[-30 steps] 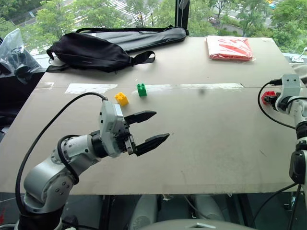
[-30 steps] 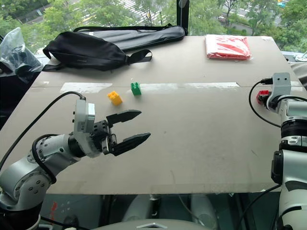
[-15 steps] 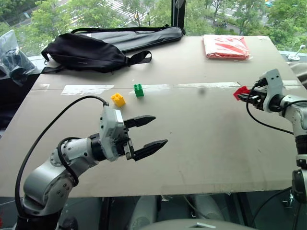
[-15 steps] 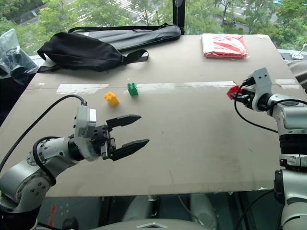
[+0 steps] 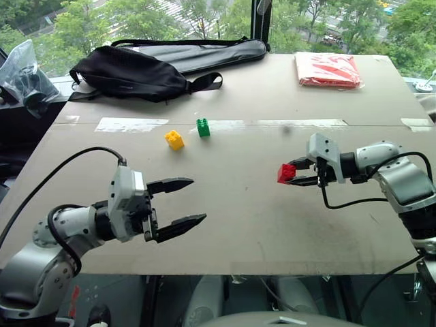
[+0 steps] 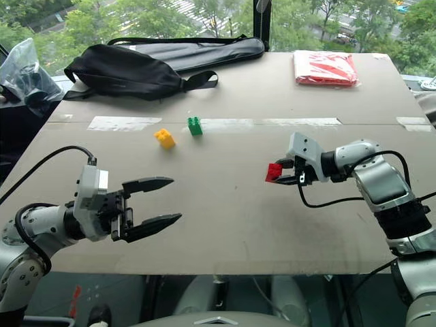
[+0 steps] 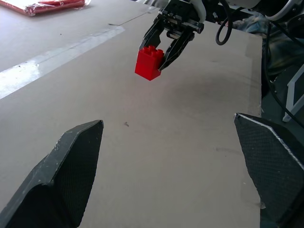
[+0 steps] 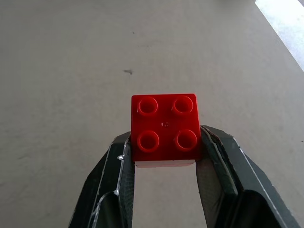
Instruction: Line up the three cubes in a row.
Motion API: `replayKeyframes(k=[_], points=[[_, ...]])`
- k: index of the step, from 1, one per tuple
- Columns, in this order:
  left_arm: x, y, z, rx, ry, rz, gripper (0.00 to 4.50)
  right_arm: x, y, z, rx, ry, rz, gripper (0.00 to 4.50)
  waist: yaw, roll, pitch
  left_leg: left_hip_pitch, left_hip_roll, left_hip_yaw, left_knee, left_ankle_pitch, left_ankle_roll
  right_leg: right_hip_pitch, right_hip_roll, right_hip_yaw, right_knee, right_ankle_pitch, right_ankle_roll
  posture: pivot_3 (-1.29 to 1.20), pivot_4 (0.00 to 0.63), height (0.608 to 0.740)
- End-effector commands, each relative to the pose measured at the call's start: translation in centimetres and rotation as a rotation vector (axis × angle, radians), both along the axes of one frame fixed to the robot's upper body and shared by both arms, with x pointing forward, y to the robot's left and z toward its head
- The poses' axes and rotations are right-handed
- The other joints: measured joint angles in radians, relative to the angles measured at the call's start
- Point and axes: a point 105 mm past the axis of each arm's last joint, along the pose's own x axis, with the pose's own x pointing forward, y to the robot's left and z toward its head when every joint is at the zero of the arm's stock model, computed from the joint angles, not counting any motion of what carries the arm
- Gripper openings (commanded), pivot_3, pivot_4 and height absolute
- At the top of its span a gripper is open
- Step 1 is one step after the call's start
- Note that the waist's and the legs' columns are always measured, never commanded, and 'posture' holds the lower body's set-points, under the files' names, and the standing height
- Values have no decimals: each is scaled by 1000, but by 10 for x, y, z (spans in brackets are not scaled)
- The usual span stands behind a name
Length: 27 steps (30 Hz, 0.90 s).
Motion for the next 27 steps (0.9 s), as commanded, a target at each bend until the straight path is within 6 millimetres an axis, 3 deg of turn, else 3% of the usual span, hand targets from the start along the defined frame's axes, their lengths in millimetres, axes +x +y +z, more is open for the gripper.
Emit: replayKeyframes(k=[1,8,21,27], points=[[-4,-2,8,3,-45,-11,4500,4,4,3,-11,-40,48,1285,0,0,0,0,0,0,0,1,-2,0,0,0,0,0,0,0,150,740],[-5,-1,8,8,-52,7,4500,7,-3,-5,-51,-35,42,1285,0,0,0,0,0,0,-1,0,-1,0,-1,0,0,0,0,0,150,740],[-2,0,8,13,-51,9,4500,6,14,-14,-48,-14,103,1285,0,0,0,0,0,0,0,0,0,0,-1,0,0,0,0,0,150,740],[2,0,8,20,-55,19,4500,8,15,-10,-18,-42,99,4134,0,0,0,0,0,0,0,0,0,0,0,0,0,0,0,0,150,740]])
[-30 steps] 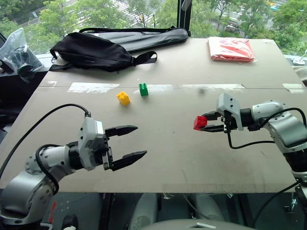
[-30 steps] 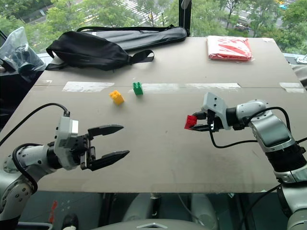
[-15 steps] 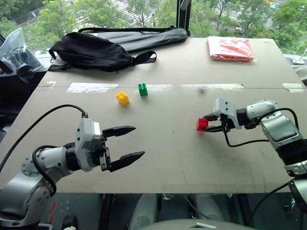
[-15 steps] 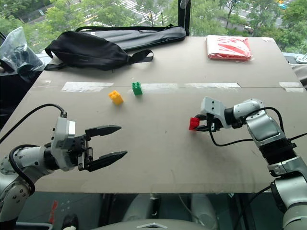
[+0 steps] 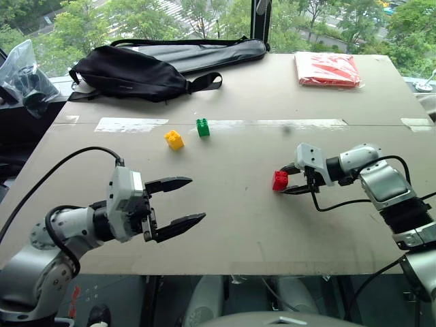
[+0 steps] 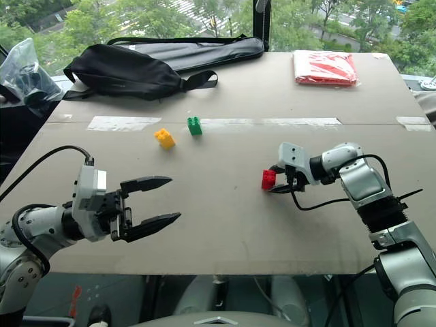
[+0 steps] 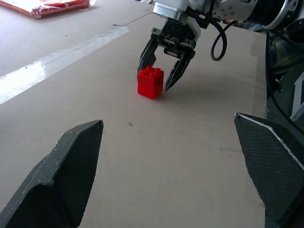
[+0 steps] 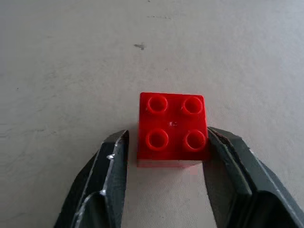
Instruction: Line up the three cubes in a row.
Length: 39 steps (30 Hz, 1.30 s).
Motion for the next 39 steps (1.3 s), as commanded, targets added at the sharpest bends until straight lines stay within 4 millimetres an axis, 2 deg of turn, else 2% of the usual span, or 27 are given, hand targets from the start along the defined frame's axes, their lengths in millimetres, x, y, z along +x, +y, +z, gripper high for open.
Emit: replayKeyframes(k=[1,5,10,15,17,21,24,26,31,39], points=[[3,0,5,11,-31,17,4500,3,2,23,56,-85,2,4481,0,0,0,0,0,0,0,0,0,0,0,0,0,0,0,0,150,740],[25,8,0,10,-38,178,4500,-14,-3,52,171,-96,10,4481,5,1,0,0,0,0,0,0,0,0,0,0,0,0,0,0,150,740],[64,16,-10,60,1,402,4500,-52,-19,85,331,-210,-26,4481,19,0,0,-1,-1,-3,0,-1,2,1,-1,-2,0,0,0,0,150,740],[112,32,-3,58,-17,557,4500,-77,-30,94,408,-214,-211,4481,14,0,0,-1,-1,-4,3,-1,2,2,1,-3,3,0,0,0,150,740],[140,42,0,89,-17,604,4500,-86,-34,93,395,-258,-277,4481,13,-1,0,0,-1,-3,5,-1,2,3,1,-2,4,0,0,0,150,740],[180,41,6,171,-20,574,4500,-96,-36,96,407,-296,-361,4481,9,-2,0,0,-4,-5,7,-1,2,4,3,-5,5,0,0,0,150,740],[207,38,-1,250,-13,542,4500,-99,-37,99,402,-338,-397,4481,6,-2,0,0,-5,-4,8,-1,2,4,2,-4,4,0,1,0,150,740],[216,31,-6,288,0,492,4500,-103,-37,99,392,-351,-412,4481,3,-2,0,0,-6,-4,8,-1,2,4,2,-4,3,0,1,0,150,740],[236,26,-1,348,-27,504,4500,-107,-39,98,383,-382,-447,4481,0,-4,0,-5,-6,-4,7,1,-2,0,2,-4,1,0,1,0,150,740],[243,13,-5,391,-40,487,4500,-111,-37,97,385,-399,-480,4481,4,-5,0,-13,-7,-7,11,1,-2,-4,2,-9,3,0,1,0,150,740]])
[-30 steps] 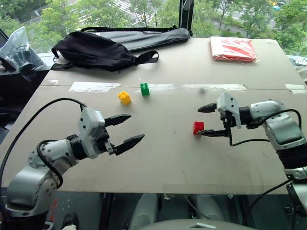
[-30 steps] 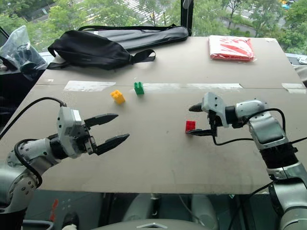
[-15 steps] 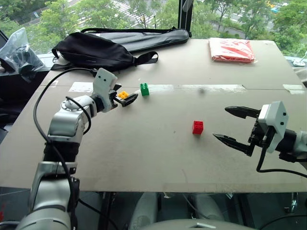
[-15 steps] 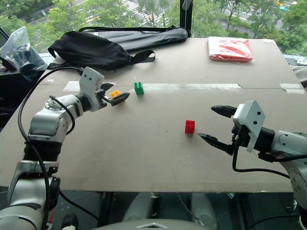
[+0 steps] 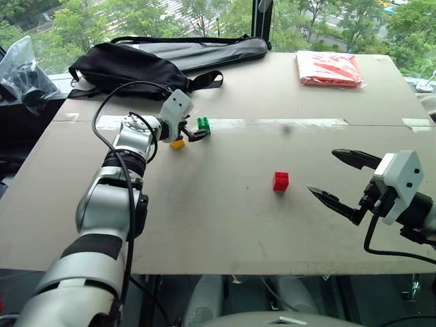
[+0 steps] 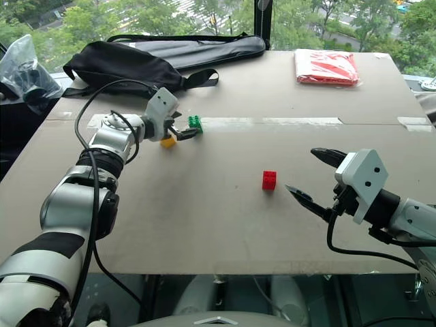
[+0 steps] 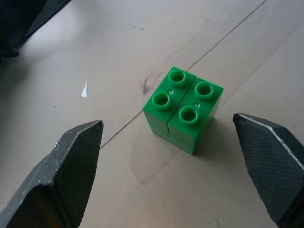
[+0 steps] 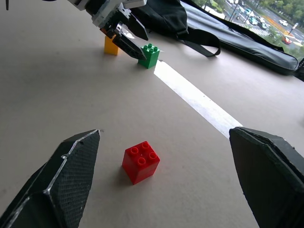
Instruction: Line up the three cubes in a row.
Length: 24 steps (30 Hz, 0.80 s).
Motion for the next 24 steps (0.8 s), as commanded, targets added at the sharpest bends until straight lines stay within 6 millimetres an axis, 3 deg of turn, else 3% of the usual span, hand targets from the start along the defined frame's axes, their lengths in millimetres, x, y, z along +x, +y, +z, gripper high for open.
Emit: replayKeyframes(k=[1,10,24], points=[[3,-4,9,15,-33,-13,4500,-6,3,10,-5,-62,-6,4481,0,0,0,0,0,0,0,0,0,0,0,-1,0,0,0,0,150,740],[-2,-13,10,-44,11,-96,4500,-7,1,9,-12,-62,-25,4481,-1,0,0,0,-2,0,1,0,0,0,-1,-2,2,0,0,0,150,740],[10,-8,20,-13,-54,32,4500,-5,4,9,-4,-58,-20,4481,-2,-1,-1,-1,-3,-8,3,0,0,0,-1,-4,5,0,0,0,150,740]])
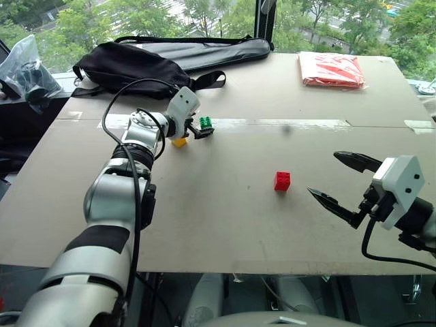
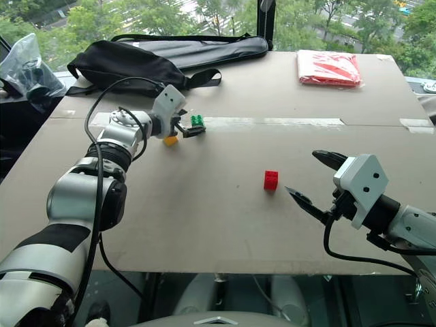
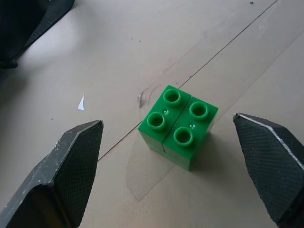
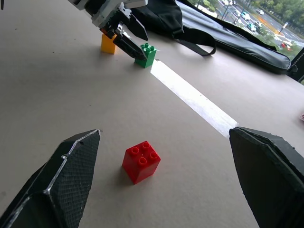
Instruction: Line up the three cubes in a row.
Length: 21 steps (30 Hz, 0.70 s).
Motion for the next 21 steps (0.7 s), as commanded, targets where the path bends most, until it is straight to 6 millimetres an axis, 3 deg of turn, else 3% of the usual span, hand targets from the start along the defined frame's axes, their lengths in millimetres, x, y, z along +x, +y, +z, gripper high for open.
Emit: replayKeyframes(k=[1,12,16,21], points=[[4,-1,12,-7,-42,18,4500,-2,3,8,-7,-46,14,4481,0,0,0,0,0,0,0,0,0,0,0,0,0,0,0,0,150,740],[7,-9,11,-8,-67,26,4500,-2,4,9,-10,-50,8,4481,0,0,0,0,0,0,1,0,0,0,0,-1,1,0,0,0,150,740],[8,-10,10,-12,-63,34,3252,-3,4,10,-11,-51,7,4500,0,0,0,0,0,-1,1,0,0,0,0,-1,1,0,0,0,150,740],[8,-9,10,-27,-55,43,3252,-3,4,10,-15,-52,3,4500,0,0,0,0,0,-1,2,0,0,0,0,-1,1,0,0,0,150,740]])
